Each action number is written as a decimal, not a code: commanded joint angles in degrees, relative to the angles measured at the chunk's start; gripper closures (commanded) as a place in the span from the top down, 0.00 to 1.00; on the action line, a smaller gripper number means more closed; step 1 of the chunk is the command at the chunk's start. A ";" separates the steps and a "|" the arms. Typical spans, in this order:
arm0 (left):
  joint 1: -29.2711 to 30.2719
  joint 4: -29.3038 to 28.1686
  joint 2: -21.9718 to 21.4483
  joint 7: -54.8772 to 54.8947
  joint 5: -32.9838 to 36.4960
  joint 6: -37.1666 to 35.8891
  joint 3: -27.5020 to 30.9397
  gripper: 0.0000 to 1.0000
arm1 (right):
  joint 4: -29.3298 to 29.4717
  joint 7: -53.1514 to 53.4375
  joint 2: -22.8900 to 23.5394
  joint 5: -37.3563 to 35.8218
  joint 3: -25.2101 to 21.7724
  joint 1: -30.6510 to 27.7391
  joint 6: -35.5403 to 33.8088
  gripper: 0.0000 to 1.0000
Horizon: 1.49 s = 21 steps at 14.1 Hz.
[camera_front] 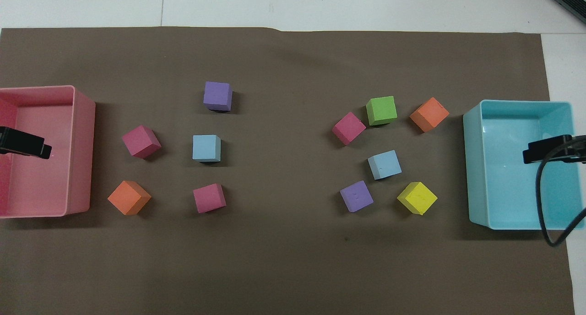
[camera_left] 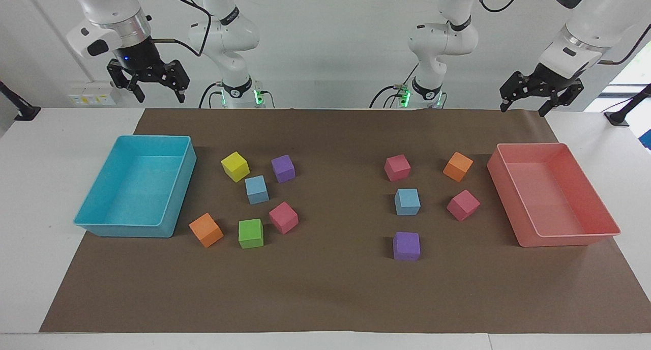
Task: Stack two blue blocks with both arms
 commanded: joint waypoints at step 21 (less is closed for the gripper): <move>0.14 -0.03 -0.64 -0.08 -0.61 -0.78 0.18 1.00 | -0.71 -1.26 -0.73 0.40 -0.03 -0.83 -1.13 1.00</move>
